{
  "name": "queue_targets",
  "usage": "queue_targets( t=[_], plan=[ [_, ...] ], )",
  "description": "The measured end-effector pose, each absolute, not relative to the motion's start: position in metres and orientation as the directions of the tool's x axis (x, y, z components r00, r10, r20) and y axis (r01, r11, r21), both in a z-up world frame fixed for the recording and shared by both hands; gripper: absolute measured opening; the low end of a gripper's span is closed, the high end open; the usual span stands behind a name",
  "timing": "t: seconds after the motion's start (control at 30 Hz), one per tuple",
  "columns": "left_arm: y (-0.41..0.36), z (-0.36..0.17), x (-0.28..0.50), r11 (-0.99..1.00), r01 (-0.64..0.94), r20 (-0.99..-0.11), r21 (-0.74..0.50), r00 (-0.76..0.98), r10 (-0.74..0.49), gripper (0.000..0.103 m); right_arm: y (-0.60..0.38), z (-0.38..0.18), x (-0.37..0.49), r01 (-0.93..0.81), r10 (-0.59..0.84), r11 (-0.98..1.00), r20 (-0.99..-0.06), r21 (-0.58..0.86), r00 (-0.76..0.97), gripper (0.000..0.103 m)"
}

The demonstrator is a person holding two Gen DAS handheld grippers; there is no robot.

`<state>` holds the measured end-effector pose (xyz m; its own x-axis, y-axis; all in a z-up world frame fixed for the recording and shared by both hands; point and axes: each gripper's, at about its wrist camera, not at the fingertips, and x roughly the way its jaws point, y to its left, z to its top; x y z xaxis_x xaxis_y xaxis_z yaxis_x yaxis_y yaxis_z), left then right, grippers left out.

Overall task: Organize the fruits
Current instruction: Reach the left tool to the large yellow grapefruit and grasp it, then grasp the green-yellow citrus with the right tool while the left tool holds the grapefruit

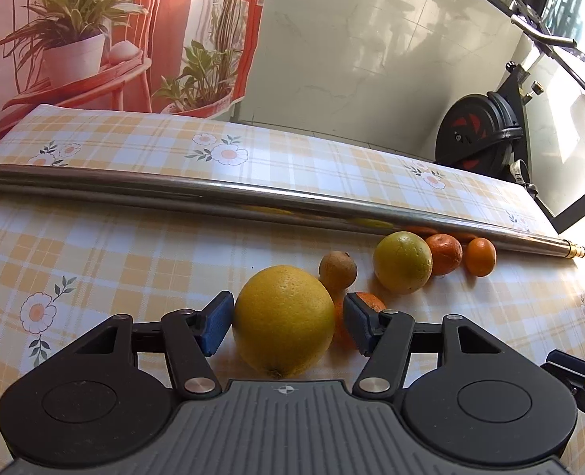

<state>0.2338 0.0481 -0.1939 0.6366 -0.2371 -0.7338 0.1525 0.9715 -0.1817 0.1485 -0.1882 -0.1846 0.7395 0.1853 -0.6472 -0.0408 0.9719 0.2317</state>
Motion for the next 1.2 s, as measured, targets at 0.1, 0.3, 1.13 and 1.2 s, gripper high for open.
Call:
queue_targets(
  t=[0.1,0.3,1.13,1.2],
  plan=[
    [0.052,-0.195,0.234,0.973,0.143,-0.734,-0.184,0.639,-0.232,0.058,-0.189,-0.184,0.149,-0.04,0.184,0.972,-0.649,0.23,0.739,0.033],
    [0.057,-0.191,0.226,0.979,0.142,-0.729,-0.144,0.654,-0.202,0.058,-0.189,-0.184,0.15,-0.04,0.179,0.974,-0.649,0.223,0.739,0.033],
    [0.081,-0.135,0.149,0.978,0.084,-0.606,-0.189,0.774,-0.184,0.058,-0.113,-0.152,0.248,-0.354,0.309,0.934,-0.616,0.052,0.724,0.033],
    [0.081,-0.139,0.148,0.978,0.083,-0.611,-0.193,0.769,-0.186,0.058,-0.106,-0.157,0.26,-0.362,0.307,0.931,-0.628,0.044,0.715,0.033]
  ],
)
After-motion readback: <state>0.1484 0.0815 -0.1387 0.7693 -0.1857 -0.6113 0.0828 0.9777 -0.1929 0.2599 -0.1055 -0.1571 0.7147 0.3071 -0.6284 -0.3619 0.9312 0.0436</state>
